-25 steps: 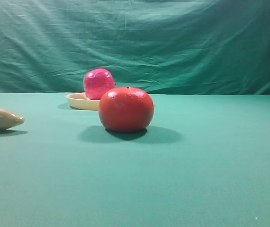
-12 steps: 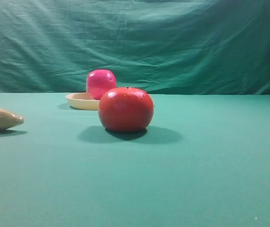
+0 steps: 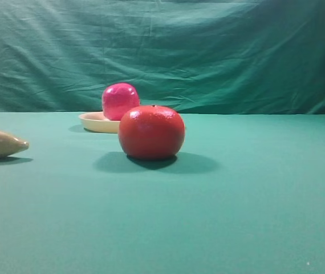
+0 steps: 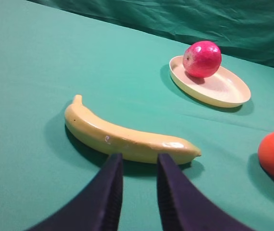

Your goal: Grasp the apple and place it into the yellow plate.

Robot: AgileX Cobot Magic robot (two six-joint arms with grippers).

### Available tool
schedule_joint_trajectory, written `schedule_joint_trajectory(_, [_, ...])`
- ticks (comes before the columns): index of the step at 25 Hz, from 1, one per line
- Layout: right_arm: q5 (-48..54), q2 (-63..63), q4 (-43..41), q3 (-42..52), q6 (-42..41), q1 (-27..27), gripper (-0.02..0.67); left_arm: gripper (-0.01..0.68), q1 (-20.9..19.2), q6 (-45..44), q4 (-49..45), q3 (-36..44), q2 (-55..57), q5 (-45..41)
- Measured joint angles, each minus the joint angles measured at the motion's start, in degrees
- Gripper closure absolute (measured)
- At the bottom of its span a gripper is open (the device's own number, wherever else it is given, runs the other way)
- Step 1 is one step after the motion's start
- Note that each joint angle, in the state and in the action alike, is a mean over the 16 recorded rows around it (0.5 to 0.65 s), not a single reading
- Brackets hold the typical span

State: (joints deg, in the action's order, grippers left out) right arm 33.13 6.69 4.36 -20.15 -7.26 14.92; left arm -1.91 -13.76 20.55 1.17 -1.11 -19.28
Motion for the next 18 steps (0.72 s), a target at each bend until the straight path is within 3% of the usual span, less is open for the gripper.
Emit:
schedule_joint_trajectory(8, [-10.94, -5.25, 0.11, 13.48, -0.05, -7.19, 0.649, 0.516, 0.00, 0.00, 0.00, 0.00, 0.00, 0.00])
schedule_joint_trajectory(18, [-14.33, -7.23, -0.60, 21.48, -0.07, -9.33, 0.649, 0.516, 0.00, 0.00, 0.00, 0.00, 0.00, 0.00])
